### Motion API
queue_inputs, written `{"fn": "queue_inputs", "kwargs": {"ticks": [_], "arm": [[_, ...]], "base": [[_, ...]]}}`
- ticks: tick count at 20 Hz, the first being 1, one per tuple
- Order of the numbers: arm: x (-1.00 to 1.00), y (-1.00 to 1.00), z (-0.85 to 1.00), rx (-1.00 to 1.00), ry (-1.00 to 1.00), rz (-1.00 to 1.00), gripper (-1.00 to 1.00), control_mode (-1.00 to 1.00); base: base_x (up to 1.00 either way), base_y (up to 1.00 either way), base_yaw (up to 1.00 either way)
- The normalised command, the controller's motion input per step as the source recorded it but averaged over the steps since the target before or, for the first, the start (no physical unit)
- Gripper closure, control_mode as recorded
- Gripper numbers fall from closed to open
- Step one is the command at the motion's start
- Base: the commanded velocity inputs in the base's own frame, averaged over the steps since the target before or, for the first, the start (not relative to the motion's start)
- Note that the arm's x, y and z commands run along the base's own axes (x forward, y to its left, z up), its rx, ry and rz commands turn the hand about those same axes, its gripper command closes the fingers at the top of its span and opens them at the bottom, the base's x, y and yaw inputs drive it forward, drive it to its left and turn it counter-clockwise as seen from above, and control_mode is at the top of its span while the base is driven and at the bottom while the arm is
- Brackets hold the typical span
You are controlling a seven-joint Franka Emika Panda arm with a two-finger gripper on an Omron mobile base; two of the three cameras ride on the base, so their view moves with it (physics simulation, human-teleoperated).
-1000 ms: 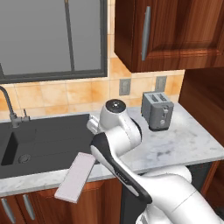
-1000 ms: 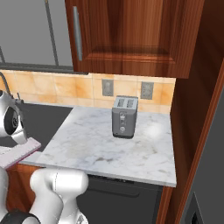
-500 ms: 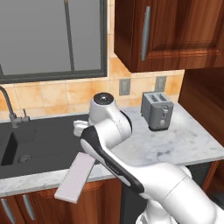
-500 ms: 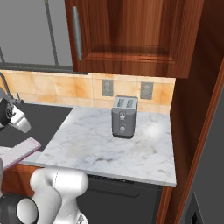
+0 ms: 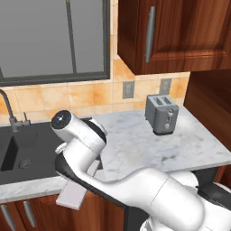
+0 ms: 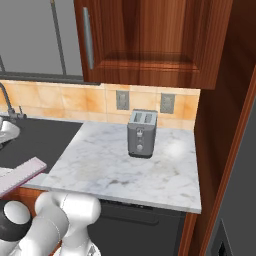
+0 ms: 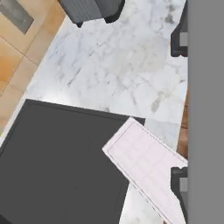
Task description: The ice cube tray has been filled with water. Take the tray and place it in the freezer to make ice. Close the freezer door after placing the tray.
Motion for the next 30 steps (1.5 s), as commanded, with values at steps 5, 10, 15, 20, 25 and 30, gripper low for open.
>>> {"fn": "queue_inputs", "kwargs": {"ticks": [5, 10, 15, 20, 25, 30], "arm": [[-0.29, 0.35, 0.0, -0.49, -0.2, 0.34, -1.0, -1.0], [-0.39, 0.32, 0.0, -0.42, -0.08, 0.22, -1.0, -1.0], [-0.55, 0.34, 0.0, -0.37, -0.04, 0.1, -1.0, -1.0], [-0.8, 0.33, -0.01, -0.31, -0.07, 0.02, -1.0, -1.0], [-0.65, 0.38, -0.32, -0.22, -0.18, 0.0, -1.0, -1.0], [-0.22, 0.28, -0.67, -0.08, -0.2, 0.0, -1.0, -1.0]], "base": [[0.0, 0.0, 0.0], [0.0, 0.0, 0.0], [0.0, 0.0, 0.0], [0.0, 0.0, 0.0], [0.0, 0.0, 0.0], [0.0, 0.0, 0.0]]}}
